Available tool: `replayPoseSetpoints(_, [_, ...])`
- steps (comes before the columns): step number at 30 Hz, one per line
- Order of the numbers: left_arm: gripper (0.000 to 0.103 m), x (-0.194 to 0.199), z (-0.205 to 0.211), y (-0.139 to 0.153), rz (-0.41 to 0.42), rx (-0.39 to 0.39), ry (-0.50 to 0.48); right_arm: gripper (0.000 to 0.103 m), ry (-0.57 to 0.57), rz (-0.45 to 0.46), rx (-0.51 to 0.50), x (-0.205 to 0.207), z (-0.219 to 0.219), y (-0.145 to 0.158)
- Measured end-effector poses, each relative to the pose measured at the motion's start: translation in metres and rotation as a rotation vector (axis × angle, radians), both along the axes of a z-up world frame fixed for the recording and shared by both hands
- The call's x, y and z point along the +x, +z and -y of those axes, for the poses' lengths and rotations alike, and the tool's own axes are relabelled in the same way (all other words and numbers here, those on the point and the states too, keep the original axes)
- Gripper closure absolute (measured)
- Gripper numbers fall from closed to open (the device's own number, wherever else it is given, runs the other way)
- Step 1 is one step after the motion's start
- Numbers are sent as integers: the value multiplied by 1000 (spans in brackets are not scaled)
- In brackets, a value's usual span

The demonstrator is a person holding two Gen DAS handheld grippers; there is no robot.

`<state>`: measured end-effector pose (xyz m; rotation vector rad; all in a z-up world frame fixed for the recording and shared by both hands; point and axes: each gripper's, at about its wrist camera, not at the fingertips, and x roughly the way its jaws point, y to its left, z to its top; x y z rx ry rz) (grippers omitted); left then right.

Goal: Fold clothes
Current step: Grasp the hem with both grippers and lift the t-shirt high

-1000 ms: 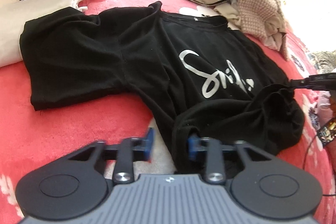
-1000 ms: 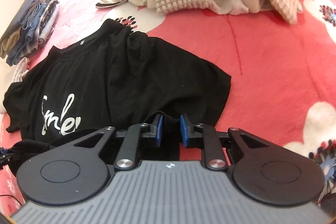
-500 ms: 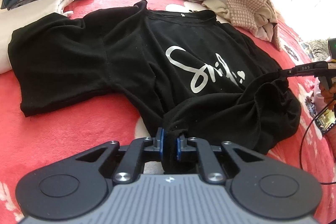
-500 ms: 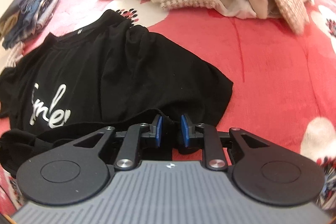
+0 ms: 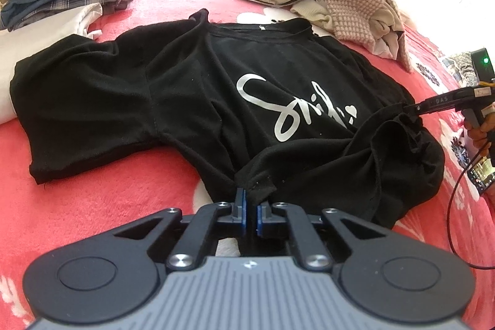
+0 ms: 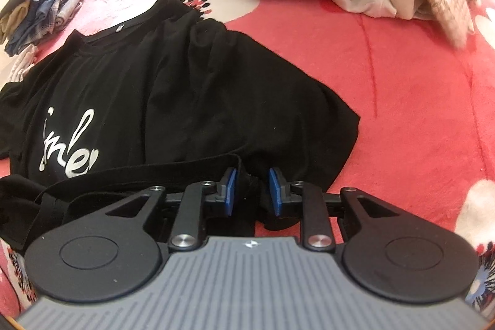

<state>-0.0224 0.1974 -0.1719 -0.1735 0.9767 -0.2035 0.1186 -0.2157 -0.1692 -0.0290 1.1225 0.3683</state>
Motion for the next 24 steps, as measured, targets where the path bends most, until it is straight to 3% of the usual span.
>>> replayPoseSetpoints(2, [99,-3,1,4,21,16,12,81,26,51,-69,-9,-6,1])
replayPoseSetpoints(6, [100,-10,0,19,82,41,45,94,84,187,-252,-32,-20,5])
replayPoseSetpoints(8, [100,-16,-1,30,119,48,53,95,104,263,-334,-44,-25,7])
replayPoseSetpoints(16, [100,-53,2,86,283,91,72,96,19,591,-523,-100,-5,45])
replayPoseSetpoints(22, [101,-88,2,139,423,128,98,96,-49,882,-628,-172,13,87])
replayPoseSetpoints(24, [101,-75,-1,147,394,124,97,96,-57,939,-641,-196,20,103])
